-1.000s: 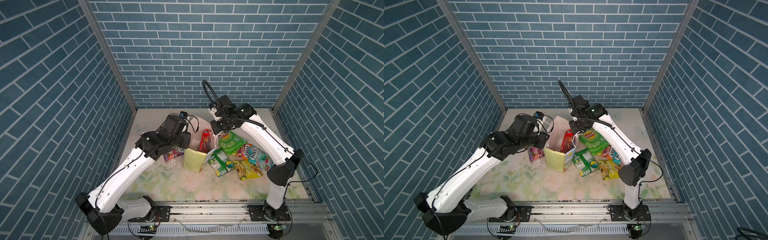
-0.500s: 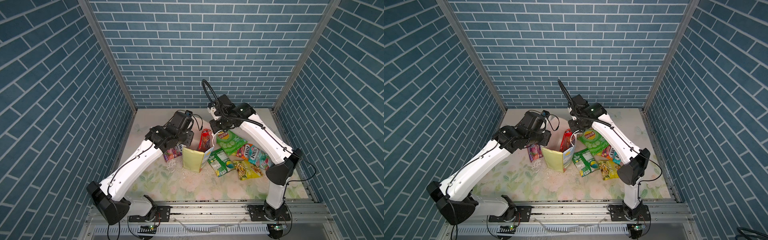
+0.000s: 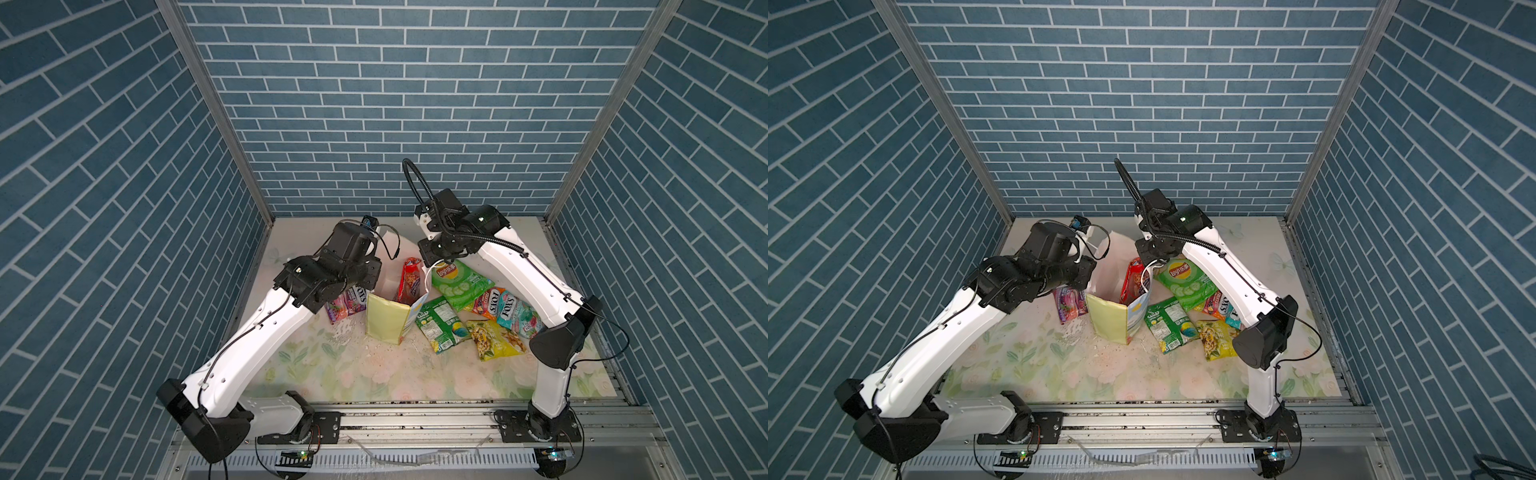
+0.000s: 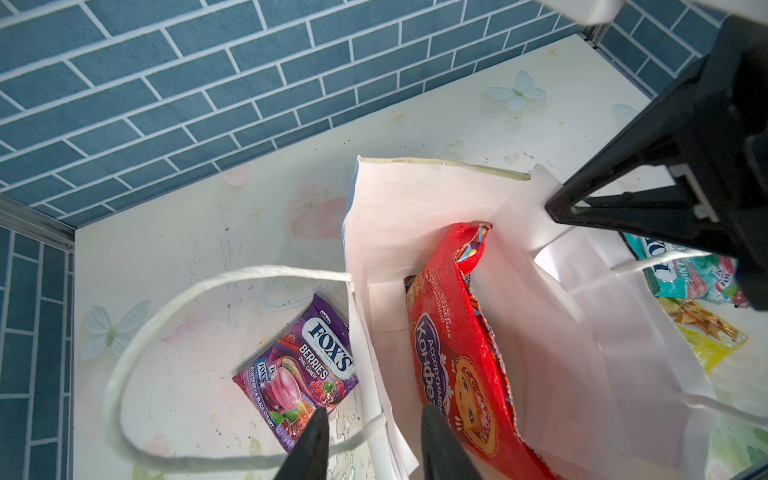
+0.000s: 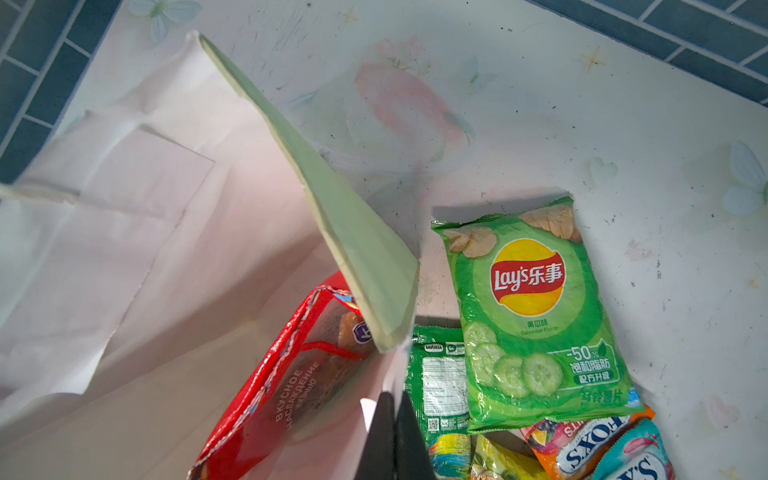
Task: Take the snacks out of the paper bag
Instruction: Move the paper bag to the center of the table.
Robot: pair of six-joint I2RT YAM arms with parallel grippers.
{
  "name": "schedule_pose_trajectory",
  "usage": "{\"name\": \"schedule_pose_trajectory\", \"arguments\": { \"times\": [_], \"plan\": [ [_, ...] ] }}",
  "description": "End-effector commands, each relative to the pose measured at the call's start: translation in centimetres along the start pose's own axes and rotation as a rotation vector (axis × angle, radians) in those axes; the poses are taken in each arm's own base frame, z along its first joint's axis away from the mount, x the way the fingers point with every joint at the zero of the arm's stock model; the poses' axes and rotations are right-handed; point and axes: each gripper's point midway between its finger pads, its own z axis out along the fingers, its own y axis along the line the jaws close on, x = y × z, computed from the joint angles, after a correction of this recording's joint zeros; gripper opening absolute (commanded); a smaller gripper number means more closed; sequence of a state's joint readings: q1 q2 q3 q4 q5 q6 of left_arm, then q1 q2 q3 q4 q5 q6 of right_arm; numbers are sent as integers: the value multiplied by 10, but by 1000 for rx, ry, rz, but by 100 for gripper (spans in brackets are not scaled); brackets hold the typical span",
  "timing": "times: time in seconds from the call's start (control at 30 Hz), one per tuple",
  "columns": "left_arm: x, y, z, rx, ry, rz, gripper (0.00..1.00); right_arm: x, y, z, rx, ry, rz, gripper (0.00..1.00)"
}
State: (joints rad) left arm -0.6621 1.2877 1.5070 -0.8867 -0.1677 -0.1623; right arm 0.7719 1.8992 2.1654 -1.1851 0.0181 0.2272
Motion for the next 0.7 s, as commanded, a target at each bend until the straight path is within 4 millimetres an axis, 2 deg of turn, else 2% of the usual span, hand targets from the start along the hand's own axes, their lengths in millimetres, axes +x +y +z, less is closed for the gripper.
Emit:
{"name": "schedule_pose_trajectory", "arguments": {
  "times": [0.0,0.33,0.4,0.53,0.67],
  "plan": [
    [6,-1,9,15,28,6,40,-13,5,-5,-19,-44,-31,0],
    [26,6,37,16,122,-17,37,-12,4,-5,-17,-43,-18,0],
    [31,7,41,24,138,-23,31,-12,3,-5,-13,-43,-15,0],
    [37,6,43,51,152,-51,10,-12,1,-7,-2,-46,-9,0],
    [33,5,36,71,123,-66,5,-16,-1,-22,12,-78,3,1]
  ]
}}
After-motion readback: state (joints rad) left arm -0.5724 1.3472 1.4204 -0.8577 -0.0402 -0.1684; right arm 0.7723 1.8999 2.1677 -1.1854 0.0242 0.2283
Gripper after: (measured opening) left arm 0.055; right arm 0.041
